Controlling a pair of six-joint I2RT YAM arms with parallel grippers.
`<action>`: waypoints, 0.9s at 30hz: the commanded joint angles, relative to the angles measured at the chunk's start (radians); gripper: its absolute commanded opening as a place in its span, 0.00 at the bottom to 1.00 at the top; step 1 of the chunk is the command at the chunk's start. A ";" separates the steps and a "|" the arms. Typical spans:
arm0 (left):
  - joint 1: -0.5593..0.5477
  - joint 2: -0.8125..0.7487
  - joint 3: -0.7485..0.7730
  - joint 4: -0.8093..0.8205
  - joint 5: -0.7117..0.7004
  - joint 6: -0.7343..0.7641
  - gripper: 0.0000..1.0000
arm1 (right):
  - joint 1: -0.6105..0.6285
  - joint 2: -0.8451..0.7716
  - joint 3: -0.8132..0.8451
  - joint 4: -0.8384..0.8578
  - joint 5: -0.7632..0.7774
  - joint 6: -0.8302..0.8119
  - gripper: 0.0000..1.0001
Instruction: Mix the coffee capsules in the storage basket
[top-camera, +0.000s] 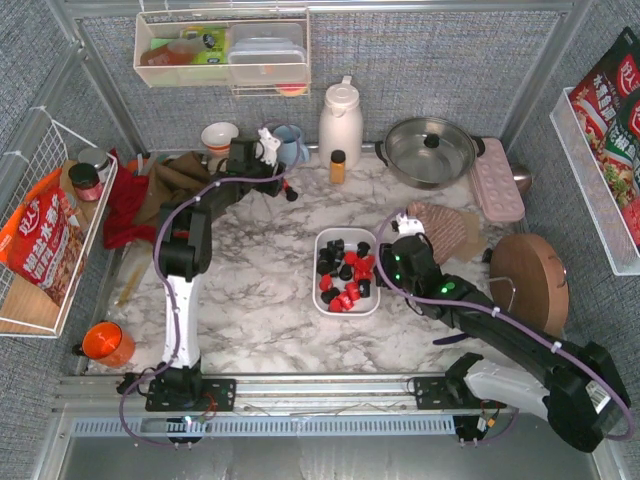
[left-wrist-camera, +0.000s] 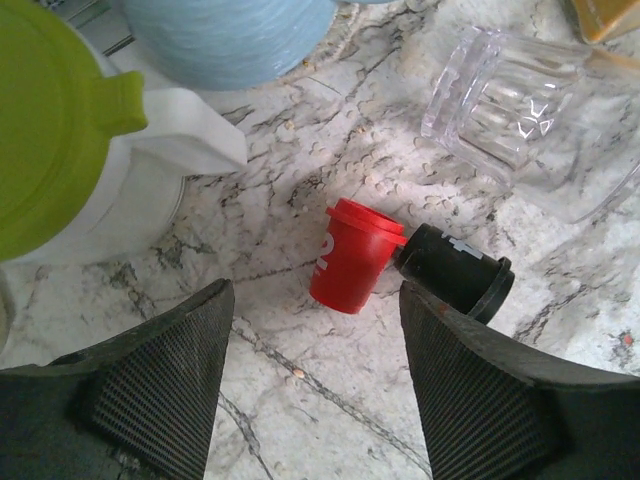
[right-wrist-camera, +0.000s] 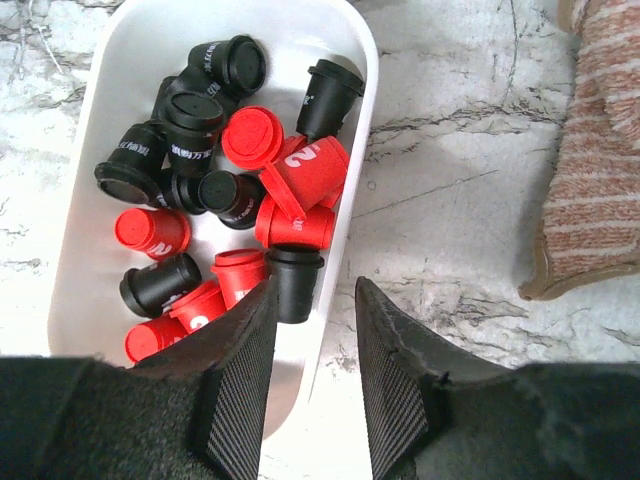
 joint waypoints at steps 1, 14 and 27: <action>0.005 0.049 0.098 -0.114 0.115 0.119 0.74 | -0.001 -0.041 0.015 -0.058 -0.014 -0.037 0.41; 0.010 0.173 0.300 -0.272 0.181 0.174 0.61 | -0.011 -0.098 0.015 -0.092 -0.013 -0.064 0.41; 0.010 0.164 0.299 -0.320 0.192 0.140 0.42 | -0.018 -0.131 -0.003 -0.102 -0.019 -0.055 0.41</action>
